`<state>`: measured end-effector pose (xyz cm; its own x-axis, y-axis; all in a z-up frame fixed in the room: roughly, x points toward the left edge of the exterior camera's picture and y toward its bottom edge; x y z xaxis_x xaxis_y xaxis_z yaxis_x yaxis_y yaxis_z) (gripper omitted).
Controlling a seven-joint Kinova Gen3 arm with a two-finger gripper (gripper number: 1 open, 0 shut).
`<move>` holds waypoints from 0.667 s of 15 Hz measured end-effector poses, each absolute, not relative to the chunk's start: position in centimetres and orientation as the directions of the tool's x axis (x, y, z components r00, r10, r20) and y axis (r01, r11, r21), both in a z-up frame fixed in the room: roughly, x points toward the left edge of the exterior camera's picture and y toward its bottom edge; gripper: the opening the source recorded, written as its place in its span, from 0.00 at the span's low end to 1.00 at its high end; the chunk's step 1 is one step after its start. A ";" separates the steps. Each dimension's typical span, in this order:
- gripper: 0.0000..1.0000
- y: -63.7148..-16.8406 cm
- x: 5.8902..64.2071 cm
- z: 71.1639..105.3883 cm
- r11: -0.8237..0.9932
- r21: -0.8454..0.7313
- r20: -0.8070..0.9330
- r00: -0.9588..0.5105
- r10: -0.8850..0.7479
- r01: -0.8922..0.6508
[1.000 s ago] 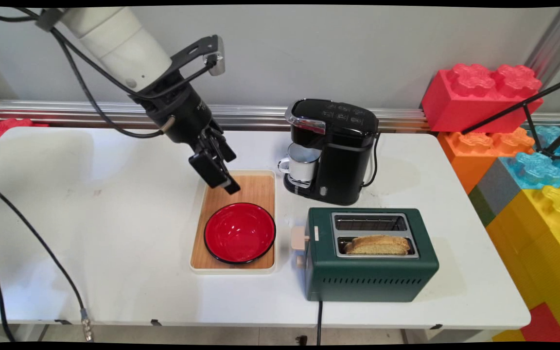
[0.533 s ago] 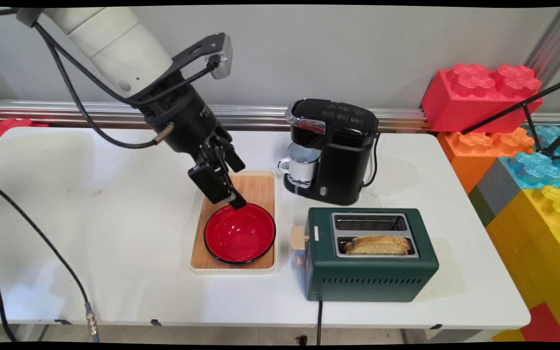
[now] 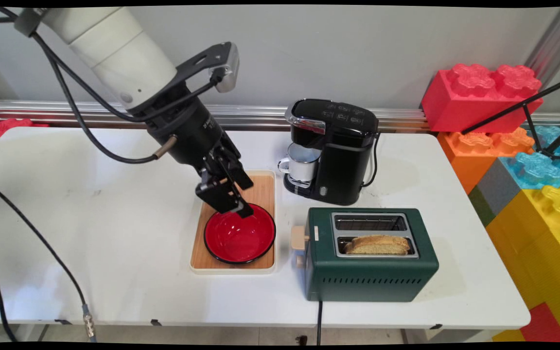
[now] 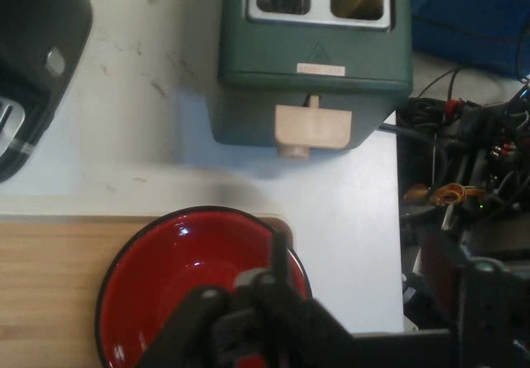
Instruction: Press the toaster switch
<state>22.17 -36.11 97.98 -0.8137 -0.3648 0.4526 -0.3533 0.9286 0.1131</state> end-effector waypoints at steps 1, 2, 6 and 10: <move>0.00 -36.0 22.1 97.8 0.930 0.112 0.452 -0.816 -0.361 -0.350; 0.00 -35.9 21.9 97.6 0.932 0.110 0.452 -0.818 -0.357 -0.346; 0.00 -35.8 21.4 96.9 0.935 0.105 0.455 -0.820 -0.348 -0.339; 0.00 -35.6 20.5 95.6 0.936 0.109 0.460 -0.818 -0.345 -0.334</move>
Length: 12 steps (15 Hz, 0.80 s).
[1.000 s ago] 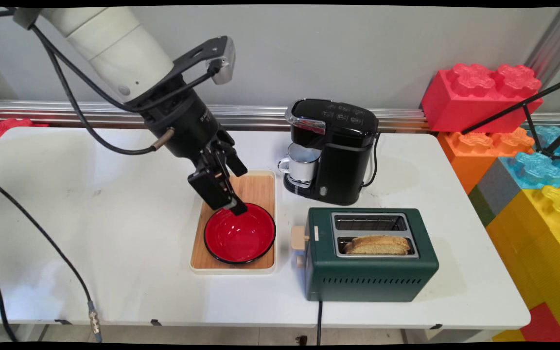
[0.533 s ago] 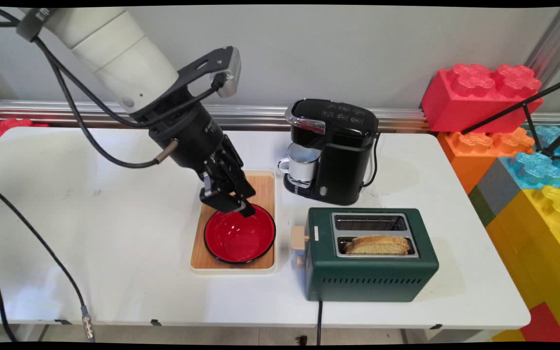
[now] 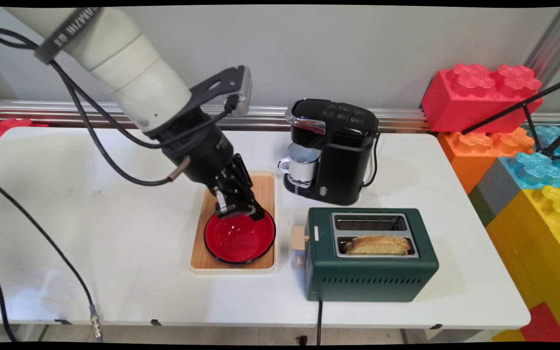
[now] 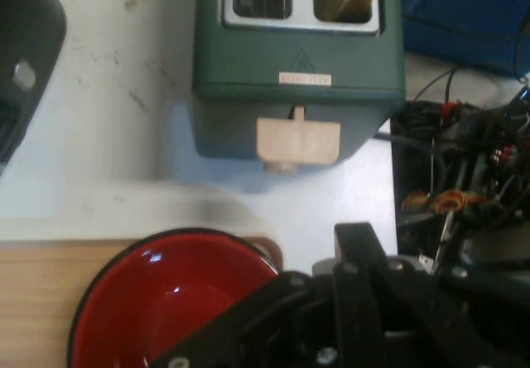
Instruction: Press the toaster switch
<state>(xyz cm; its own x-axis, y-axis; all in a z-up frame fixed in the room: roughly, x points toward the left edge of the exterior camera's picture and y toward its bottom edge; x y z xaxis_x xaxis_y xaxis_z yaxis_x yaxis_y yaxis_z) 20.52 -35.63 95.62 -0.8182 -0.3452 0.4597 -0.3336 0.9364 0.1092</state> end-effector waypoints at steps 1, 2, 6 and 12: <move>0.00 -35.7 20.2 95.2 0.937 0.110 0.463 -0.817 -0.344 -0.332; 0.00 -35.7 19.8 94.8 0.937 0.109 0.466 -0.816 -0.343 -0.331; 0.00 -36.1 18.6 93.1 0.939 0.102 0.478 -0.812 -0.335 -0.328; 0.00 -36.7 17.4 91.1 0.943 0.079 0.491 -0.811 -0.319 -0.324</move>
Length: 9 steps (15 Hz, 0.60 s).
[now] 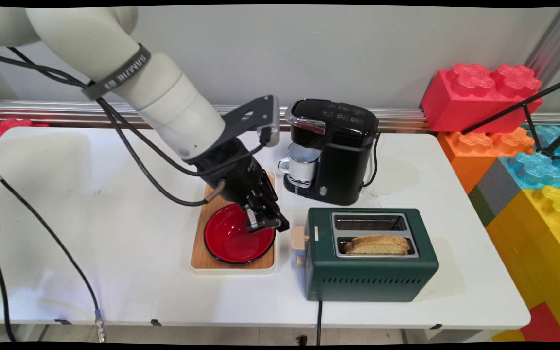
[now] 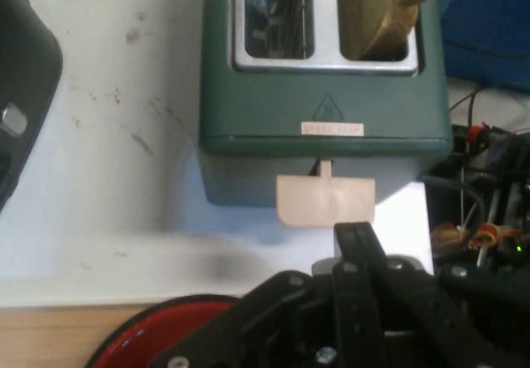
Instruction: Press the toaster switch
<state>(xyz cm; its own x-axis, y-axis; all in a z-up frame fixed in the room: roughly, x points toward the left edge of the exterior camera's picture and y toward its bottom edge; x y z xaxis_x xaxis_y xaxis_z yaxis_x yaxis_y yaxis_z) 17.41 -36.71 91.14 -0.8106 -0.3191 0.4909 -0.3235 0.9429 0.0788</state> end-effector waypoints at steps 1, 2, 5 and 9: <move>0.00 -36.8 17.3 90.8 0.943 0.075 0.493 -0.811 -0.317 -0.323; 0.00 -36.9 17.1 90.5 0.944 0.071 0.494 -0.811 -0.314 -0.322; 0.00 -37.0 16.7 89.6 0.946 0.063 0.498 -0.812 -0.305 -0.317; 0.00 -37.1 16.4 88.7 0.948 0.054 0.502 -0.812 -0.297 -0.313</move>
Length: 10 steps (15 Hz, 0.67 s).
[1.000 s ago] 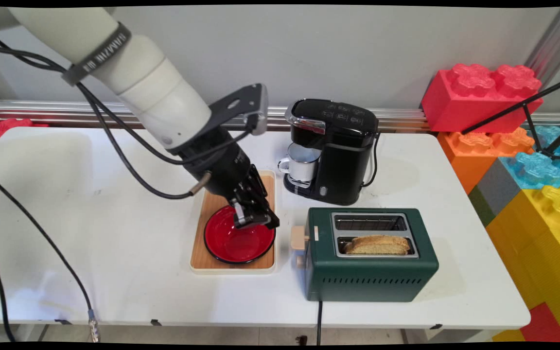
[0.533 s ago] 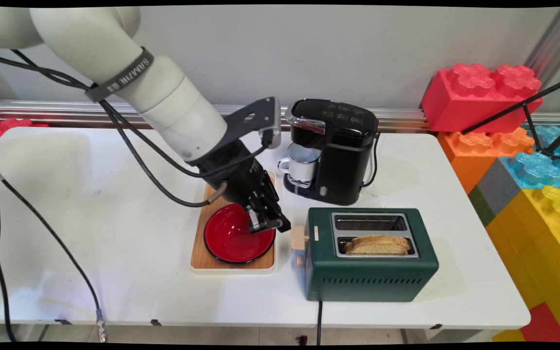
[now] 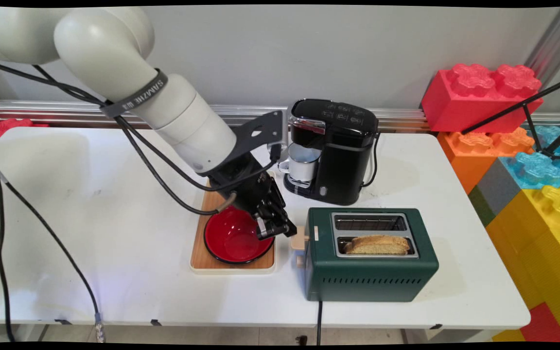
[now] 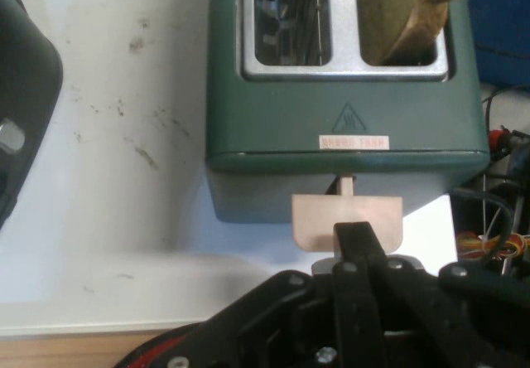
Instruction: Press the toaster switch
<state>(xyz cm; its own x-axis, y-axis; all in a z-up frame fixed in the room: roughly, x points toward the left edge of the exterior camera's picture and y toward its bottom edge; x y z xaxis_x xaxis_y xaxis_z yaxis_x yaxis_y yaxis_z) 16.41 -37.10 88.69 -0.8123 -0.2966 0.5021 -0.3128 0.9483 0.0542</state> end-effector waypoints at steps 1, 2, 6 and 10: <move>0.00 -37.1 16.3 88.4 0.949 0.052 0.503 -0.813 -0.295 -0.312; 0.00 -37.1 16.3 88.2 0.949 0.050 0.504 -0.813 -0.293 -0.311; 0.00 -37.1 16.1 87.4 0.951 0.044 0.508 -0.813 -0.284 -0.305; 0.00 -37.2 15.9 86.7 0.954 0.039 0.511 -0.814 -0.275 -0.297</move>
